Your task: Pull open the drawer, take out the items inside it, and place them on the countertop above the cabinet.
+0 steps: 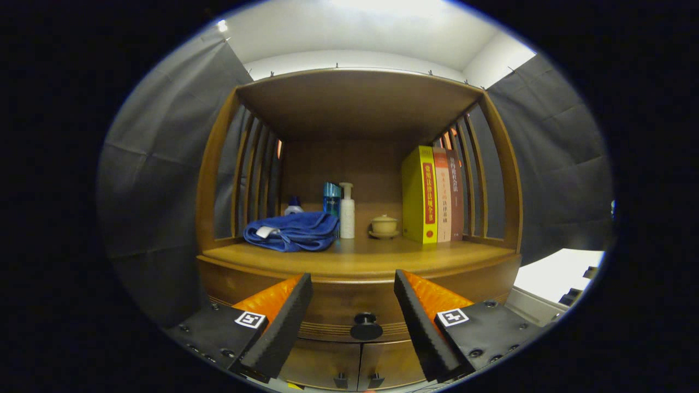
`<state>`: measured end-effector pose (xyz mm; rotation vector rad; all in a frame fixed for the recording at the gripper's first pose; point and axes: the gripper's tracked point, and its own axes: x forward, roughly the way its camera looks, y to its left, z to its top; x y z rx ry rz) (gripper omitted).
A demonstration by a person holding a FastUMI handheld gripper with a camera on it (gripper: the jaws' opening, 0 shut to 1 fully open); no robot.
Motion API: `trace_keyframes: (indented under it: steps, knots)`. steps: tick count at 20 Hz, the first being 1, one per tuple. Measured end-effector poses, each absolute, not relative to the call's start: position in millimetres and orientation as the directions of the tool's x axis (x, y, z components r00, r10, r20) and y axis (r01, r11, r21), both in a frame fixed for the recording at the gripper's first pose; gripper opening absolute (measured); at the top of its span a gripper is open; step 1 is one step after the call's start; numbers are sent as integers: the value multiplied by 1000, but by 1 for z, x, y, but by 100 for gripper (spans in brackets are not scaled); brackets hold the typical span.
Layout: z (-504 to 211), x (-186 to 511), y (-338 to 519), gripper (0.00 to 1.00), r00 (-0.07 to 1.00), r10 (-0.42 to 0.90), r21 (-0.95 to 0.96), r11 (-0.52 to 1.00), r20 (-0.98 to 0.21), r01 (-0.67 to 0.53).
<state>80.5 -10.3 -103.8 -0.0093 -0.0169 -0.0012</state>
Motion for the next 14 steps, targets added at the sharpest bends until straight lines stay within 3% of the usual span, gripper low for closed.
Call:
trace_keyframes:
  steps: [6, 14]
  knots:
    - [-159, 107, -29, 98, 997, -28, -34, 999, -72, 25]
    - [-185, 113, -23, 59, 990, -16, -12, 1000, -140, 14]
